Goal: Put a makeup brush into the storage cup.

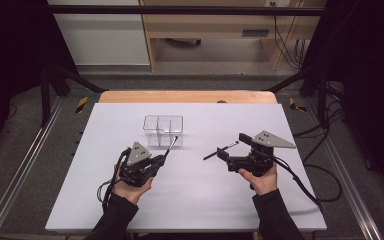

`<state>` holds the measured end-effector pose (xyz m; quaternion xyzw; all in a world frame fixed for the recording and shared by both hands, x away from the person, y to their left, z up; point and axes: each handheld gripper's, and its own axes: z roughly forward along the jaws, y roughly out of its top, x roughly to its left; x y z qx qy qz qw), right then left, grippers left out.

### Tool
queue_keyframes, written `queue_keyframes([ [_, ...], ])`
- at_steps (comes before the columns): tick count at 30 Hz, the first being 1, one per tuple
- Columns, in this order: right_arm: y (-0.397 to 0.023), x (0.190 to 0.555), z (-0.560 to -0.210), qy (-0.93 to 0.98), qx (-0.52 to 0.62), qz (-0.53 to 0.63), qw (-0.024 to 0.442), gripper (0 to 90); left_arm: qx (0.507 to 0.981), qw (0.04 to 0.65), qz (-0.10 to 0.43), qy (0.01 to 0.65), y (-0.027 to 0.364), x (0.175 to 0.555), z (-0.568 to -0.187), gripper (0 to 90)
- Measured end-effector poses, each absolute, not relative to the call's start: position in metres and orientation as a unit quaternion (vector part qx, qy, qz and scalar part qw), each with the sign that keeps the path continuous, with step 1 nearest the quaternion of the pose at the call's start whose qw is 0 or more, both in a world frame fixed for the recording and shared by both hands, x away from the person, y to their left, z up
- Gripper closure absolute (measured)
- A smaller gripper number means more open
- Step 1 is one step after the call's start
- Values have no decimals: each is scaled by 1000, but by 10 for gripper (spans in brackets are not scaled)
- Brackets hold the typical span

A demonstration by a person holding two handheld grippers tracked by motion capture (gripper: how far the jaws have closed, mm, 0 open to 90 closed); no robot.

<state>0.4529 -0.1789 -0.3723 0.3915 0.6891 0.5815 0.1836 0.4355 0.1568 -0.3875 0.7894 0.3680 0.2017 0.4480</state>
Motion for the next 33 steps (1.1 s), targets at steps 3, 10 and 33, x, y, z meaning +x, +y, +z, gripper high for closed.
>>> queue_keyframes([
  [3, -177, 454, -370, 687, 392, 584, 182, 29, 785, 457, 204, 366, 152, 436, -385, 833],
  [10, -169, 455, -365, 681, 391, 595, 173, 49, 777, 473, 203, 364, 147, 435, -379, 833],
  [33, -138, 465, -368, 680, 390, 606, 132, 157, 749, 515, 194, 368, 130, 437, -388, 833],
])
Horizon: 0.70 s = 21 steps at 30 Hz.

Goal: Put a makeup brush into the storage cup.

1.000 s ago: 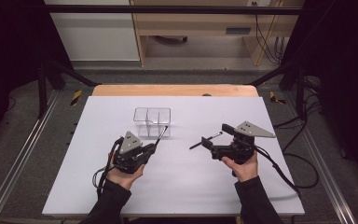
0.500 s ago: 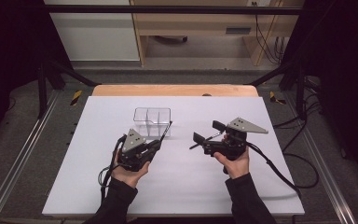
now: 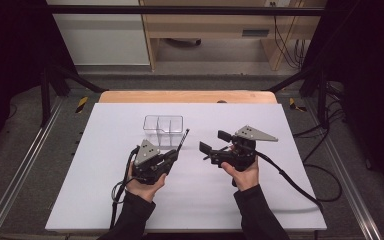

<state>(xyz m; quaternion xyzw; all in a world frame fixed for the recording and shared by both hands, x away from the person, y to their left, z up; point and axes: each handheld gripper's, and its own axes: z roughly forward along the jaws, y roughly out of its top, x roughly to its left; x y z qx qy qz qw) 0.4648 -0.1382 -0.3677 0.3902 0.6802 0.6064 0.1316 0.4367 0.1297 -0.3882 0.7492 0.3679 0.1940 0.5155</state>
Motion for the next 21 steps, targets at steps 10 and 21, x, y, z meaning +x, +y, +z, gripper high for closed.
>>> queue_keyframes([
  [10, -128, 467, -374, 676, 396, 612, 108, 224, 749, 520, 196, 361, 119, 435, -392, 833],
  [21, -123, 469, -380, 671, 408, 612, 92, 313, 749, 524, 193, 356, 107, 433, -395, 833],
])
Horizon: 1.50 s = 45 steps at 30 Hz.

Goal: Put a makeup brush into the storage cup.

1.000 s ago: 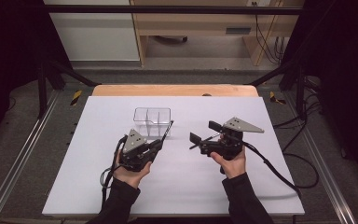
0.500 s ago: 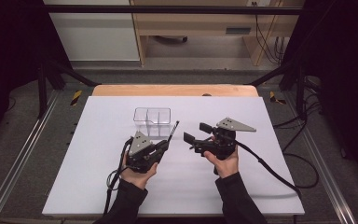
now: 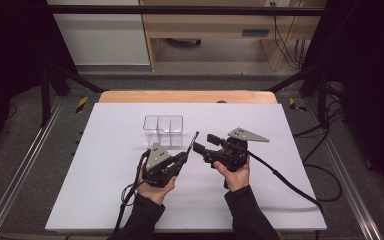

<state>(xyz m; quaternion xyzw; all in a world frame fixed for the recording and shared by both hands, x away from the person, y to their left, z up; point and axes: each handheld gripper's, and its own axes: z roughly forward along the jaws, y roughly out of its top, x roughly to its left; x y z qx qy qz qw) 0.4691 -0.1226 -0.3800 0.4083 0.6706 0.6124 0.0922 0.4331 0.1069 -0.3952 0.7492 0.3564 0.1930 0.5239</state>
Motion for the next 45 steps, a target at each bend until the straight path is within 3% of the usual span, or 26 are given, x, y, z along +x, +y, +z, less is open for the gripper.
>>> queue_keyframes([
  [32, -114, 472, -389, 659, 437, 610, 48, 630, 746, 524, 194, 362, 90, 430, -402, 834],
  [45, -115, 472, -388, 652, 437, 620, 26, 819, 746, 527, 193, 359, 89, 428, -402, 833],
])
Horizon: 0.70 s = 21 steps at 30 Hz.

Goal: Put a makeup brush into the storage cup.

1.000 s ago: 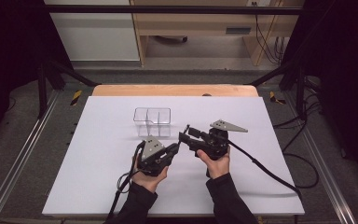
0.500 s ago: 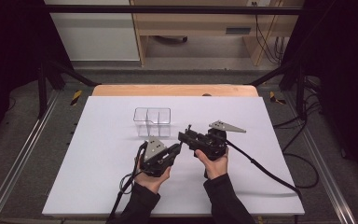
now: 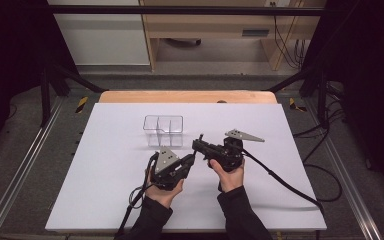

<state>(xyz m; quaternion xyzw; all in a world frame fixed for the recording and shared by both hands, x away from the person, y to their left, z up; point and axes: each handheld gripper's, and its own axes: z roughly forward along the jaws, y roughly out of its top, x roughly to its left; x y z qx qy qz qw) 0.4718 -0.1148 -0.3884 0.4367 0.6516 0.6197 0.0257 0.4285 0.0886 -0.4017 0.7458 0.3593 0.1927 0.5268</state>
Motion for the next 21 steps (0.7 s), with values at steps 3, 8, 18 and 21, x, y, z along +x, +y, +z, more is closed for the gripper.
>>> queue_keyframes([
  [3, -115, 471, -388, 654, 432, 621, 22, 829, 746, 527, 192, 358, 88, 428, -402, 833],
  [8, -116, 470, -389, 655, 427, 623, 23, 833, 751, 523, 194, 354, 89, 427, -401, 827],
  [18, -115, 468, -391, 670, 404, 622, 29, 834, 769, 495, 197, 352, 84, 431, -398, 673],
  [21, -115, 467, -391, 673, 397, 623, 34, 834, 772, 494, 195, 350, 80, 434, -395, 696],
])
